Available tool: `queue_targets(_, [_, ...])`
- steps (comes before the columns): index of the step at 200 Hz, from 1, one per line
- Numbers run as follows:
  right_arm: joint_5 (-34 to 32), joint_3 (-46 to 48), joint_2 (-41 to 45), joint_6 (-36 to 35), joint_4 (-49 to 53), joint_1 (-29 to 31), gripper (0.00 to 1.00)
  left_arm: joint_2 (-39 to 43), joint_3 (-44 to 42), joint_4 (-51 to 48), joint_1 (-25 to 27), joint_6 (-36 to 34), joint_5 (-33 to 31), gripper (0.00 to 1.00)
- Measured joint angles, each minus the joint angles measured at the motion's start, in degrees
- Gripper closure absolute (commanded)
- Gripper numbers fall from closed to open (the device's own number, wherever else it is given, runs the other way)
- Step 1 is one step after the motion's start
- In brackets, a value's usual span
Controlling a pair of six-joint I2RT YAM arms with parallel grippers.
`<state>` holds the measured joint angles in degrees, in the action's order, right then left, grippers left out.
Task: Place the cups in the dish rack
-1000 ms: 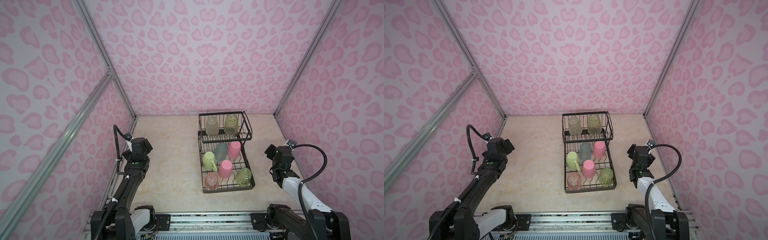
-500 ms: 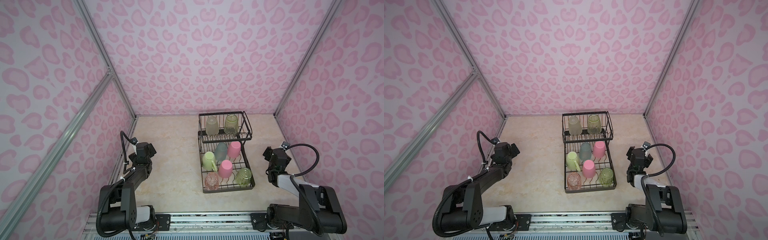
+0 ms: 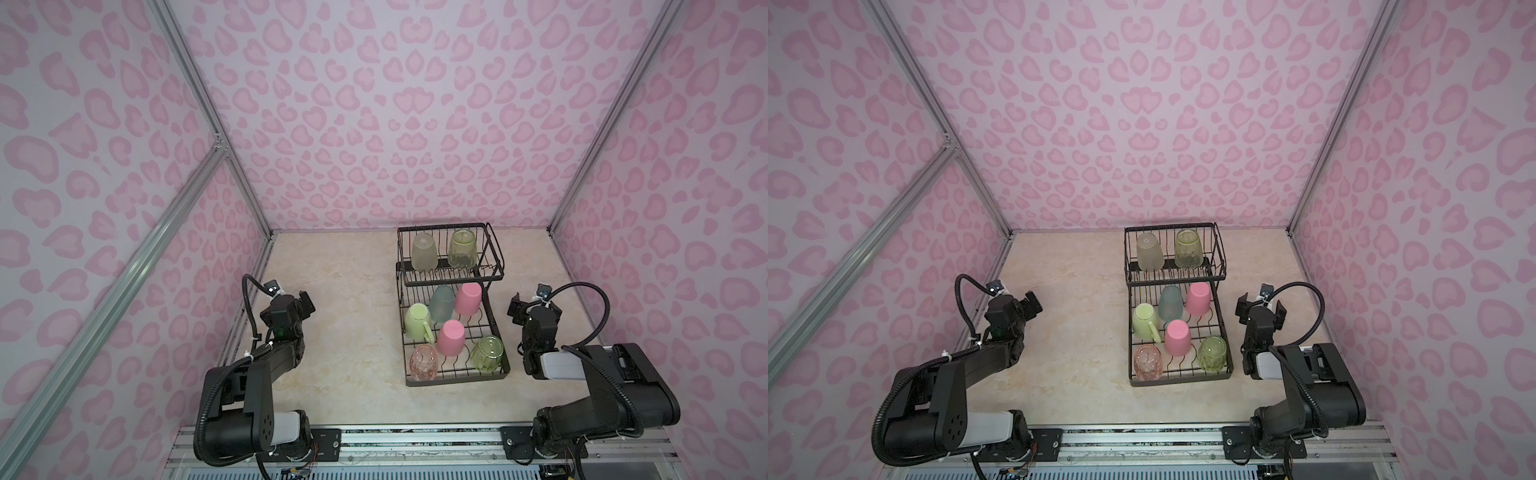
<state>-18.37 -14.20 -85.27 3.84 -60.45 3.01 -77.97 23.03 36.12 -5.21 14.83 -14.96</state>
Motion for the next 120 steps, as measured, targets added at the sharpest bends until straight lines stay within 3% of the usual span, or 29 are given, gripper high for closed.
queue_targets(120, [1.55, 2.16, -4.72, -2.08, -9.77, 0.42, 0.08, -1.9, -2.12, 9.51, 1.07, -5.51, 6.34, 0.03])
